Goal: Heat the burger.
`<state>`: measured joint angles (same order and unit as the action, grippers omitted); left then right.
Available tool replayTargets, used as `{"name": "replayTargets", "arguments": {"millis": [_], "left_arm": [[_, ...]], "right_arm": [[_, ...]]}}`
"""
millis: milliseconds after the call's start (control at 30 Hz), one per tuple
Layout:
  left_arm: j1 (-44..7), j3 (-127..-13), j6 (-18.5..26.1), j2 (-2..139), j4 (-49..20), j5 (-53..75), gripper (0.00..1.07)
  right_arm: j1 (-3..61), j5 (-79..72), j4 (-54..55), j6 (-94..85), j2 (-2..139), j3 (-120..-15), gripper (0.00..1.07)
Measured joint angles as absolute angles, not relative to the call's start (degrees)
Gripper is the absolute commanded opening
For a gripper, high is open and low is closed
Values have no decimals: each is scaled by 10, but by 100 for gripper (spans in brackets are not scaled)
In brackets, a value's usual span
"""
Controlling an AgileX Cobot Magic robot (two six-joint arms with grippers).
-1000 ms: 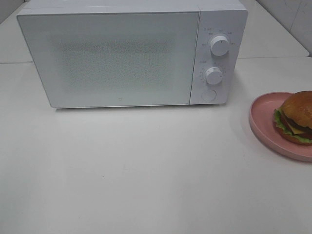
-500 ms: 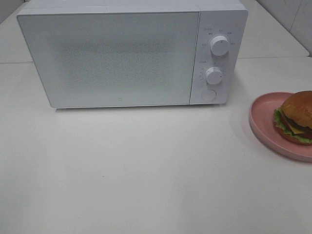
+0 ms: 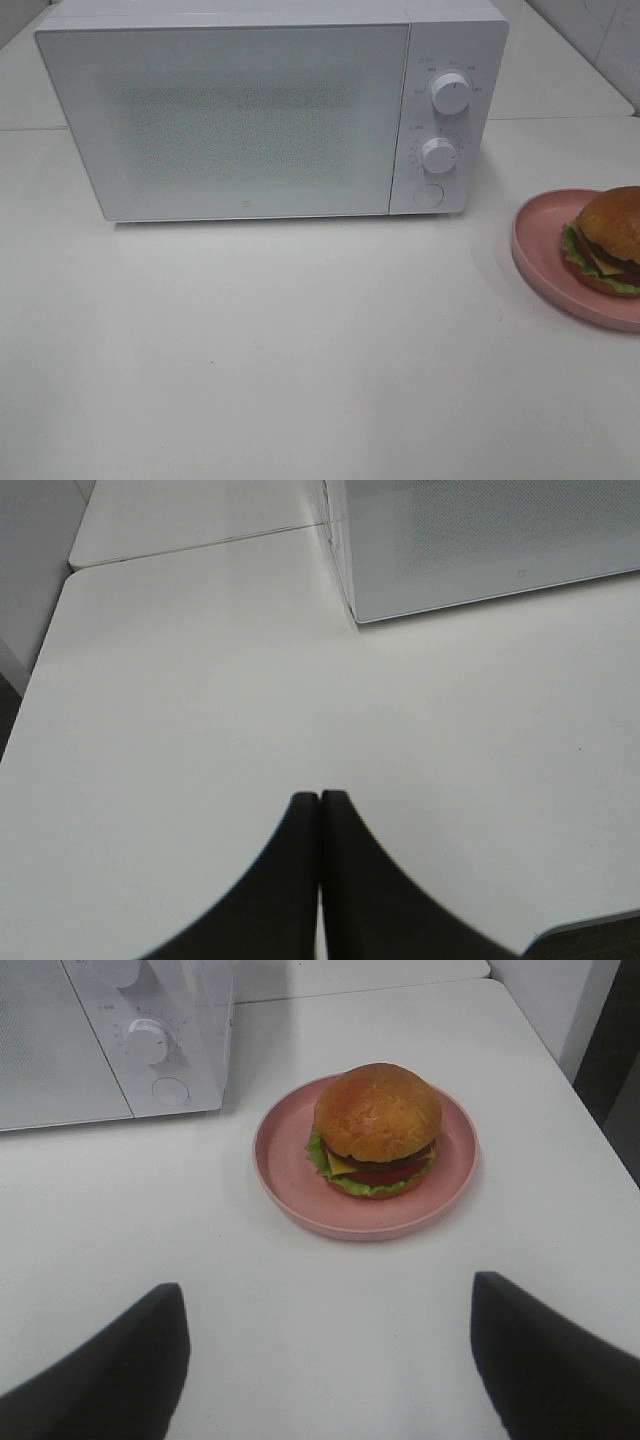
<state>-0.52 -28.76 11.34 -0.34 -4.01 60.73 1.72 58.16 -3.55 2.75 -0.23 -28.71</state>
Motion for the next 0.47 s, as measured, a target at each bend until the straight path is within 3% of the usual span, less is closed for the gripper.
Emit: {"name": "replayTargets", "arguments": {"millis": [467], "left_arm": [[-5, -288, 113, -3, -40, 607, 0]], "right_arm": [[17, 582, -36, 28, -2, -287, 74]]}}
